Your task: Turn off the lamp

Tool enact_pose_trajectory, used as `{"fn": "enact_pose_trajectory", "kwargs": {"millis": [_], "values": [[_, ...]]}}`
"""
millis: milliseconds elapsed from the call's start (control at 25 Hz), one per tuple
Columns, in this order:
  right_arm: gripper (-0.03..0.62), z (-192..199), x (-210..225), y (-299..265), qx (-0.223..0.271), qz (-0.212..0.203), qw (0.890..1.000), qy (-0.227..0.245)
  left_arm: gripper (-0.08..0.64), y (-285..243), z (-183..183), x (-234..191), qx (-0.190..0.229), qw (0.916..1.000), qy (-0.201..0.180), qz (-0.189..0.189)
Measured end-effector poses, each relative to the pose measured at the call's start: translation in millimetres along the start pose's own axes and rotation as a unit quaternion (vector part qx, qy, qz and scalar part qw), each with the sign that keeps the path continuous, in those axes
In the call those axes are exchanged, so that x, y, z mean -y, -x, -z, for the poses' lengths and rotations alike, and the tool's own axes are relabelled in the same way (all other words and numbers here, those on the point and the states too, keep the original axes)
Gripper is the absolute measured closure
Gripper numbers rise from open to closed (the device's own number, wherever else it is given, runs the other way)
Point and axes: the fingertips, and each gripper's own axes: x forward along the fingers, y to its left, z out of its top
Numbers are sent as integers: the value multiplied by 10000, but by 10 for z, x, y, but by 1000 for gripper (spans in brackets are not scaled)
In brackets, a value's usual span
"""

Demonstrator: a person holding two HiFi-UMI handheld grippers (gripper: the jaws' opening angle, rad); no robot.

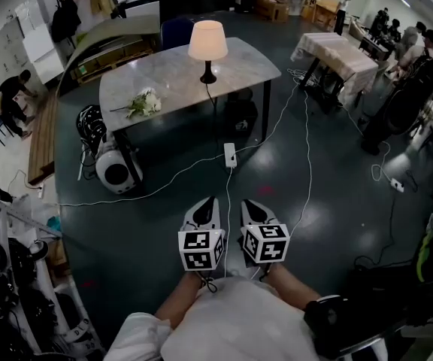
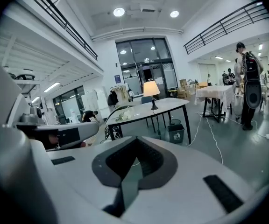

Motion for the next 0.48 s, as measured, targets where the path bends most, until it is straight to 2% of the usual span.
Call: {"fn": "enact_pose_trajectory", "kwargs": {"millis": [480], "values": [[593,65,-177,-230,-120,172,9990,-395,551,54,5,-379,-156,9997,-132,134]]}}
